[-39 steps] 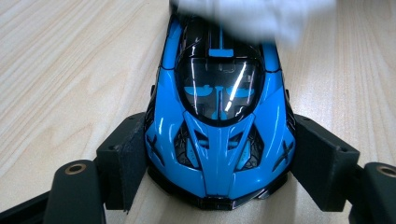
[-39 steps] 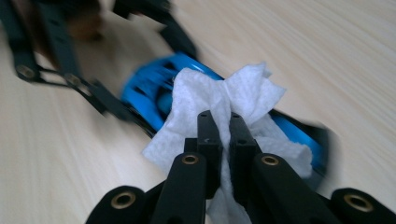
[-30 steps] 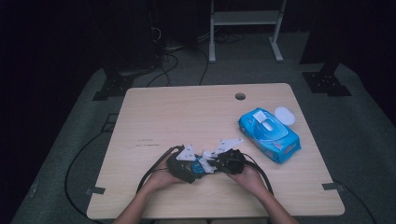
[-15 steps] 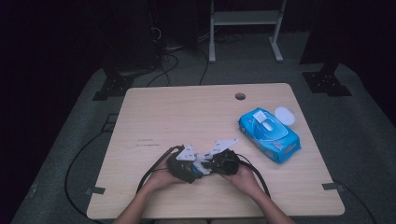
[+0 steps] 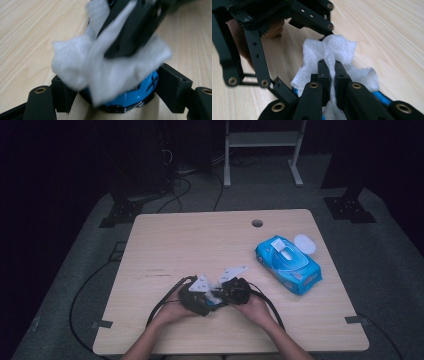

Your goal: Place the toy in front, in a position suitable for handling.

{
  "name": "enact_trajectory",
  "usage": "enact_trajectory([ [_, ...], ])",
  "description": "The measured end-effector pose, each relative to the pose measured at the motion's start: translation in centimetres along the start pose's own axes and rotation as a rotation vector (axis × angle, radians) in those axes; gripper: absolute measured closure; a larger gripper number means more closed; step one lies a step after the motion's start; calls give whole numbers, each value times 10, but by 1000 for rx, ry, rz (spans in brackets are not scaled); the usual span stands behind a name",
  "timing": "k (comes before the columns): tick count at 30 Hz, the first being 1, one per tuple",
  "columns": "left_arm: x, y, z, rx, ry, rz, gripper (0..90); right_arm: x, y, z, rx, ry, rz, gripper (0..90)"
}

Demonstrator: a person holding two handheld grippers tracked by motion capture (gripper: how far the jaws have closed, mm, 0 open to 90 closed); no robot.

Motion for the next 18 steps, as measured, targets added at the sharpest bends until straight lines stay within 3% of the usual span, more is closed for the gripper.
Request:
enact_trajectory([
  [4, 0, 0, 0, 0, 3, -2, 257, -3, -10, 4, -8, 13, 13, 861],
  [8, 0, 0, 0, 1, -3, -2, 257, -3, -2, -11, 25, -30, 2, 861],
  [10, 0, 0, 0, 2, -2, -3, 257, -2, 0, -13, 25, -38, -4, 862],
  [12, 0, 0, 1, 3, -3, -1, 257, -2, 0, -11, 25, -33, -1, 862],
  [14, 0, 0, 0, 3, 3, -2, 257, -1, -7, 3, -41, -27, 13, 861],
  [18, 0, 0, 0, 1, 5, -3, 257, -3, -13, 11, -53, 2, 21, 861],
])
Point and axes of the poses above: each handheld gripper's, and its own axes: y roughly backward along the jaws, x roughly out of its underside, z roughly to its left, the point moved 6 cm from there along -y, roughly forward along the jaws, and after that the axes turned 11 degrees about -z, right-handed, at the moved point
